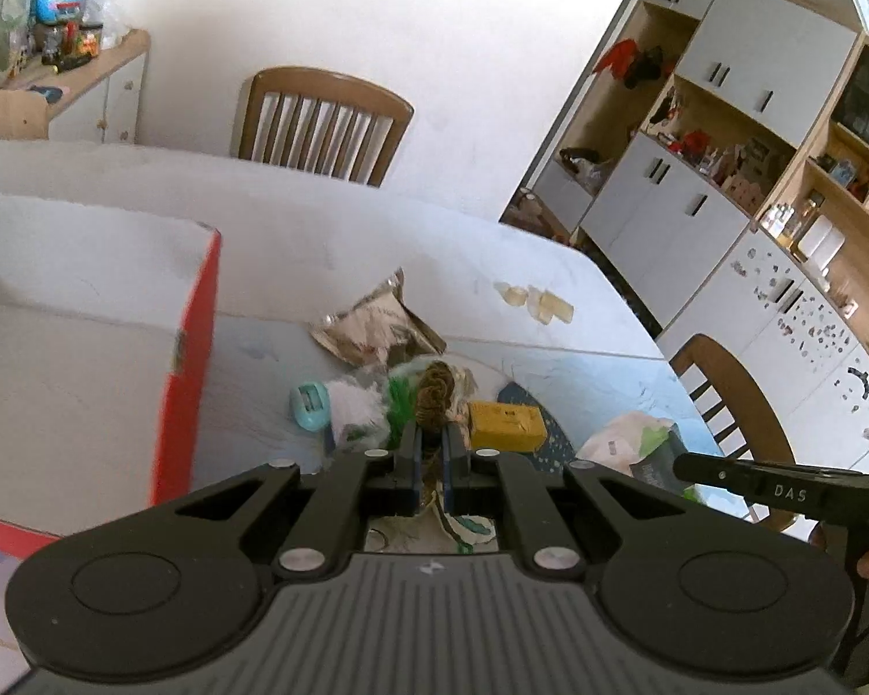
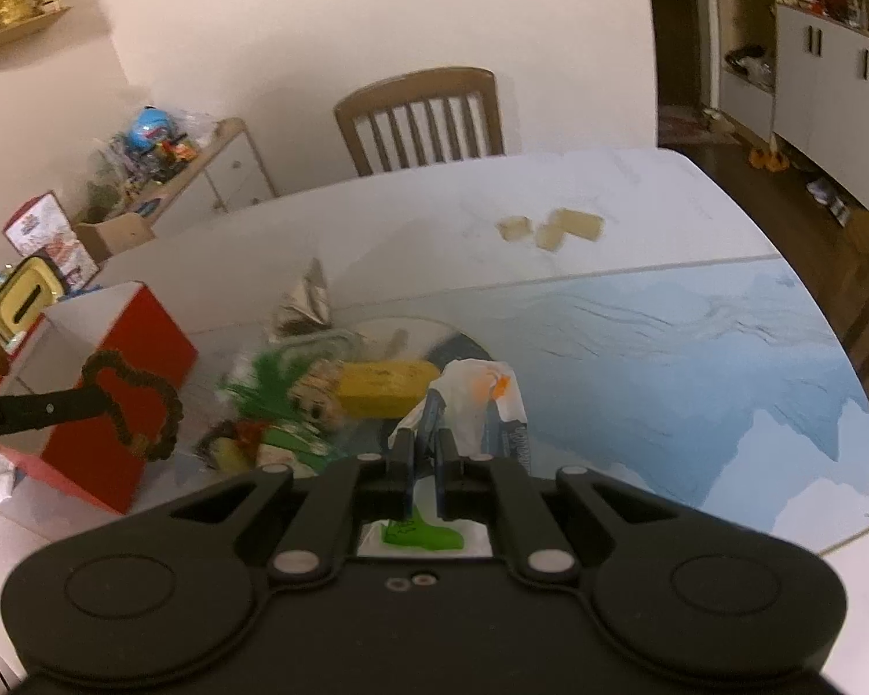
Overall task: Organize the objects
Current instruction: 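Lift the brown bracelet with the left gripper while the right lifts the white bag, then carry both into the cardboard box and open both grippers to drop them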
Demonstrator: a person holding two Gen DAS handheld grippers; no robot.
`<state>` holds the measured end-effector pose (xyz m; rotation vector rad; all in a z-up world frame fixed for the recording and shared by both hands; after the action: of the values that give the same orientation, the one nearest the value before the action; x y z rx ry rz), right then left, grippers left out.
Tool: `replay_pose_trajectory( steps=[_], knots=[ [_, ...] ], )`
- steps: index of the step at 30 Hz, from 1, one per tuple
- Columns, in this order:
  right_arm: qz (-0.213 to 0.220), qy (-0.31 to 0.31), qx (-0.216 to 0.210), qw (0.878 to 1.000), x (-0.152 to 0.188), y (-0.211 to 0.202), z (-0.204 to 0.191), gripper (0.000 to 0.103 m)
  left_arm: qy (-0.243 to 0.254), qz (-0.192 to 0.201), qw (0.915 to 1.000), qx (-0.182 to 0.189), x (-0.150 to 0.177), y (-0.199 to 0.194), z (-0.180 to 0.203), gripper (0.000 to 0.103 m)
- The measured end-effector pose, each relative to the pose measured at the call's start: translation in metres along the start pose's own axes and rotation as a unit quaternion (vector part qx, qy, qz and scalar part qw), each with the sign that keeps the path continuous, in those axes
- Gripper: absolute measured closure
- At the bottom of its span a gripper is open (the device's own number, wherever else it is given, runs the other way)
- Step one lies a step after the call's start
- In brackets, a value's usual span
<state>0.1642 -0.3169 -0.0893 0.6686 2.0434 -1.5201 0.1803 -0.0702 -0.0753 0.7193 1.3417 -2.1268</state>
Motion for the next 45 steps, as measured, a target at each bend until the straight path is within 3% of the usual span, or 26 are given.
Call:
replay_pose_trajectory(
  steps=[12, 24, 32, 38, 45],
  knots=[
    [0.024, -0.081, -0.062, 0.995, -0.028, 0.004, -0.112, 0.098, -0.005, 0.045, 0.9982, -0.04, -0.035, -0.057, -0.063, 0.097],
    [0.049, -0.167, -0.123, 0.977, -0.053, 0.026, -0.247, 0.098, -0.023, 0.061, 0.9919, -0.109, -0.052, -0.094, -0.161, 0.097],
    [0.048, -0.208, -0.148, 0.966, -0.058, 0.053, -0.314, 0.098, -0.028, 0.04, 0.985, -0.165, -0.049, -0.094, -0.219, 0.097],
    [0.013, -0.222, -0.164, 0.961, -0.046, 0.088, -0.35, 0.098, -0.033, 0.018, 0.979, -0.2, -0.043, -0.082, -0.257, 0.097],
    [-0.033, -0.215, -0.164, 0.962, -0.028, 0.134, -0.37, 0.098, -0.027, -0.018, 0.9769, -0.211, -0.036, -0.061, -0.277, 0.097]
  ],
)
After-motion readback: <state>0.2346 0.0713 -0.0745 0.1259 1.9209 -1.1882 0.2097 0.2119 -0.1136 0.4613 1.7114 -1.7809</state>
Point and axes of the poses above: each gripper's, at about its wrist camera, not at the fingertips, and y roughly the way its jaws point, z to its right, x to its underside, the point moved 9 cm from there along y, roughly the way its jaws point, and after that the axes turned 1 degree about -z, right-handed, at the moved point
